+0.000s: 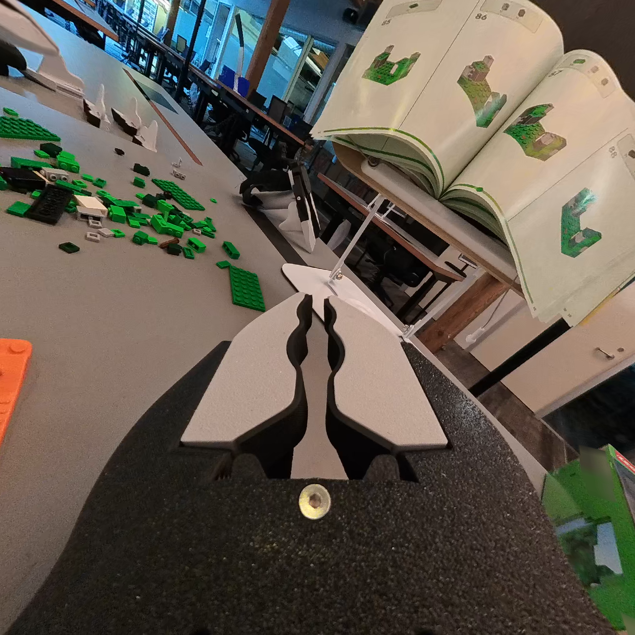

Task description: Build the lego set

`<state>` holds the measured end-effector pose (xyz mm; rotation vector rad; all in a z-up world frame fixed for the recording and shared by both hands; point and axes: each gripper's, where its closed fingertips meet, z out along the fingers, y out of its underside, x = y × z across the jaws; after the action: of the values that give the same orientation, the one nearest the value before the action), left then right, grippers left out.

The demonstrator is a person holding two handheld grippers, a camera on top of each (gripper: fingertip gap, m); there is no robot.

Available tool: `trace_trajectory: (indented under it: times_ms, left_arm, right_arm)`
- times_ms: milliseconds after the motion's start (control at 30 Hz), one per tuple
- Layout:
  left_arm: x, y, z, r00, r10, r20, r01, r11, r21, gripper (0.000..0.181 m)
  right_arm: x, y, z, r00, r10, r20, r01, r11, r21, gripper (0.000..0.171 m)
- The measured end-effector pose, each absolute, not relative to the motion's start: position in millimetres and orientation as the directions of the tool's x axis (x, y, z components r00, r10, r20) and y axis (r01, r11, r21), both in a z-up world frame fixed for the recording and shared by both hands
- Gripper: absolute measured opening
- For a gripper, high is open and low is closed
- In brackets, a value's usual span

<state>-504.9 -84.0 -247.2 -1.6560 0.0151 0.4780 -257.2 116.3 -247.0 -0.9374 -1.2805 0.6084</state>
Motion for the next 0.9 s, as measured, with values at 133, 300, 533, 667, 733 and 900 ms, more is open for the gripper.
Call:
trace_trajectory:
  times_ms: [133, 300, 533, 667, 733, 900]
  left_arm:
    - [-446.2, -64.3, -292.1, 0.98, -0.101, -0.169, -0.195, -0.389, -0.9, 0.018]
    - [-407.2, -43.1, -313.2, 0.965, -0.191, -0.18, -0.256, -0.54, -0.802, 0.042]
    - [-391.4, -37.9, -330.3, 0.977, -0.171, -0.13, -0.212, -0.665, -0.716, 0.05]
    - [-391.7, -41.4, -332.9, 0.988, -0.137, -0.066, -0.144, -0.698, -0.701, 0.056]
    - [-388.2, -43.1, -333.3, 0.986, -0.158, -0.057, -0.153, -0.698, -0.699, 0.043]
    - [-377.9, -45.4, -334.1, 0.977, -0.212, -0.031, -0.173, -0.694, -0.698, 0.022]
  right_arm:
    - [-257.2, 117.5, -246.6, 0.221, 0.824, 0.522, 0.115, 0.509, -0.853, 0.005]
    - [-258.1, 120.2, -245.1, 0.236, 0.827, 0.511, 0.111, 0.499, -0.859, 0.004]
    - [-258.6, 120.4, -244.4, 0.238, 0.827, 0.51, 0.108, 0.499, -0.86, 0.004]
    - [-259.2, 119.4, -245.1, 0.233, 0.823, 0.518, 0.111, 0.507, -0.855, 0.004]
    - [-259.3, 119.0, -245.2, 0.231, 0.821, 0.521, 0.111, 0.51, -0.853, 0.004]
    - [-259.2, 118.5, -245.5, 0.229, 0.819, 0.526, 0.113, 0.515, -0.85, 0.004]
